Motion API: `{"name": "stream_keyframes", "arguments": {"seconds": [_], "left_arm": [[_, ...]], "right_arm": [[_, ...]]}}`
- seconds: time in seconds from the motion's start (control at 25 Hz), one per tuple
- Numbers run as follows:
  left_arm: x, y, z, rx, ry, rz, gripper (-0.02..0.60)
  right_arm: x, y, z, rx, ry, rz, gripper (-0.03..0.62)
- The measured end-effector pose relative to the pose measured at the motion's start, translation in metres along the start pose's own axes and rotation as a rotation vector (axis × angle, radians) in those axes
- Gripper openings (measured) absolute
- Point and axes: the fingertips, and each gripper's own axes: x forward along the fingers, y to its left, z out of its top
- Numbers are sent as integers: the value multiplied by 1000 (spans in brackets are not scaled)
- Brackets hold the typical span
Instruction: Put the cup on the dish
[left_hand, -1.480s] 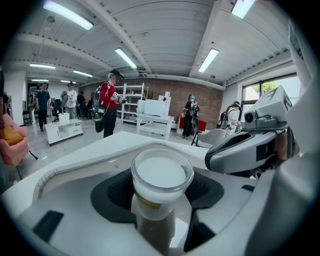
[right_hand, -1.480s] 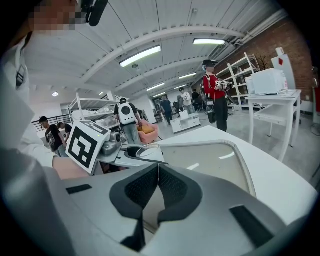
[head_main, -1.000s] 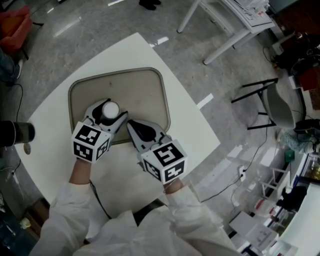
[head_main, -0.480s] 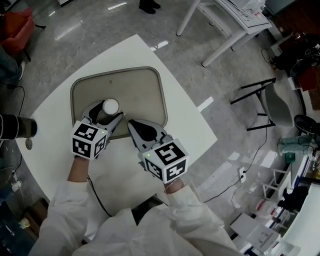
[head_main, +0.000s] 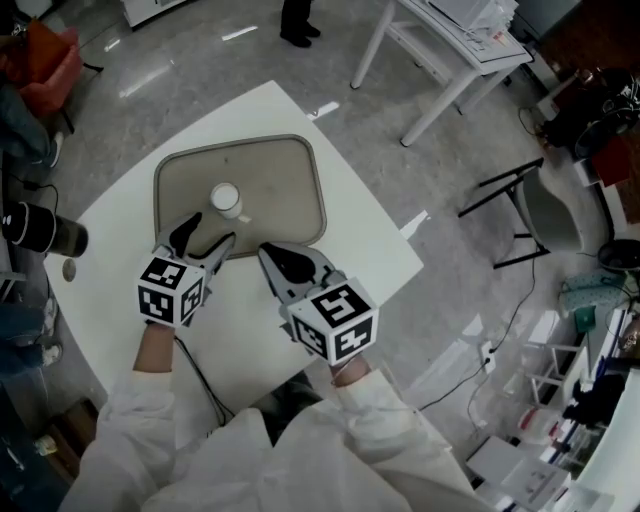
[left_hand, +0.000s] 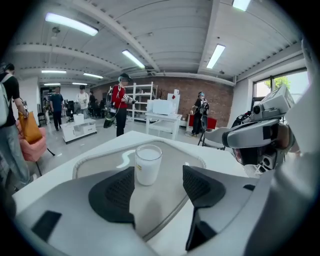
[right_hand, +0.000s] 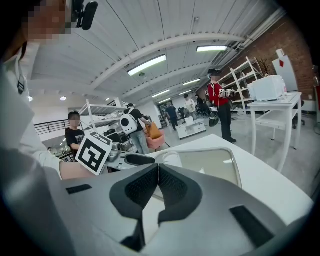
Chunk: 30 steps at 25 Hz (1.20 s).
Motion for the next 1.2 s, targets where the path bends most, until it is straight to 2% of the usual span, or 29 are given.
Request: {"name": "stream_keyframes", "arguments": {"seconds": [0.2, 0.44, 0.52, 0.72, 1.0, 1.2], "left_arm": [[-43, -19, 11, 39, -48, 73, 301], [-98, -55, 28, 113, -152, 149, 283], [-117, -69, 35, 123, -185, 167, 238], [-168, -96, 45, 128, -260, 208, 81], [-213, -140, 41, 156, -299, 188, 32], [-217, -160, 22, 122, -289, 151, 9]], "right_arm": [[-29, 22, 7, -35, -31, 21, 14], [-68, 58, 10, -116, -70, 80, 14], [-81, 70, 12, -132, -84, 102, 14], [-106, 97, 19, -147, -128, 137, 14], [-131, 133, 16, -191, -134, 185, 14], [-143, 150, 7, -225, -110, 199, 14]]}}
